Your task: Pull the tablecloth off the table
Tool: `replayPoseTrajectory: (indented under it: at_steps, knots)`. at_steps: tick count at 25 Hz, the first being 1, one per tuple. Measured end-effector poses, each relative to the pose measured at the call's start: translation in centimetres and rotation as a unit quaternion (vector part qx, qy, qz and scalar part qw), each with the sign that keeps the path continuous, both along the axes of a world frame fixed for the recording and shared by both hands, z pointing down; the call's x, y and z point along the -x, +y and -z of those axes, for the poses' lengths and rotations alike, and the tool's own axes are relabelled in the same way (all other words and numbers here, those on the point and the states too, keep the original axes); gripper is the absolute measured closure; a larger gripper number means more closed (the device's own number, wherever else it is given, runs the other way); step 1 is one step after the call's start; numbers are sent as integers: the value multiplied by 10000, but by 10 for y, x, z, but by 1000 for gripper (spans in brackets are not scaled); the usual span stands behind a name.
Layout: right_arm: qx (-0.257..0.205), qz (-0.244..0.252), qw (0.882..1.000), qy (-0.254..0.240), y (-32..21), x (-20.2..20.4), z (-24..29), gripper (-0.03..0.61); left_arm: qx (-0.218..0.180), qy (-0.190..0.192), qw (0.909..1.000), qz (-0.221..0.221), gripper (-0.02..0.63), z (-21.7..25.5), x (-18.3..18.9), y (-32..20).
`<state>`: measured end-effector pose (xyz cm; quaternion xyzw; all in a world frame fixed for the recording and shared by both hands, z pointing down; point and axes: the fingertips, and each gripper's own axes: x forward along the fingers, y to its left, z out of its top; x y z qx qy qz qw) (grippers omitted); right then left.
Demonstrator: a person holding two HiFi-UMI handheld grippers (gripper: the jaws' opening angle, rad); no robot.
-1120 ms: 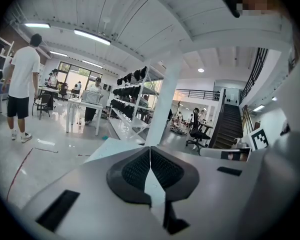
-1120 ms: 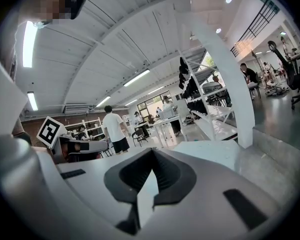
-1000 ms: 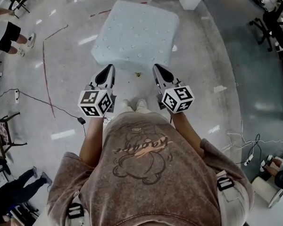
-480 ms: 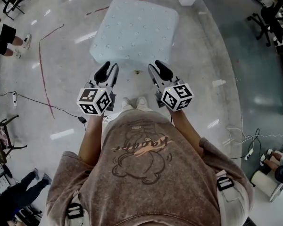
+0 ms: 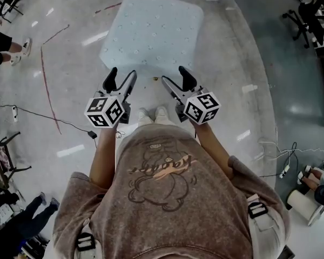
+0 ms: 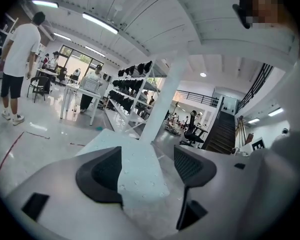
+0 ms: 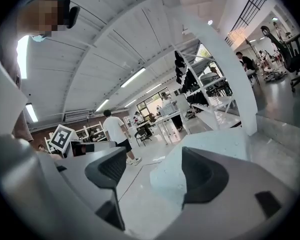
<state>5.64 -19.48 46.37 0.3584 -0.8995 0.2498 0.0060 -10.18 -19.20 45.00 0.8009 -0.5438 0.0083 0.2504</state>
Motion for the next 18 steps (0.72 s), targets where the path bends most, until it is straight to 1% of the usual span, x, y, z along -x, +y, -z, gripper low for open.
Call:
replayPoseTrajectory:
  at_steps: [5,14,18]
  knots:
    - [208,10,9998,64,-2,0,-18,240,151,-13,9998,121,298,-18,9,-2]
    - [525,4,9985,120,4,6,-57,239,483,51,9988,56,298,-56,11,0]
    - [723,-28,9973,139,3,6,-81,236,608,-20,9981,-72,296,-79,10,-1]
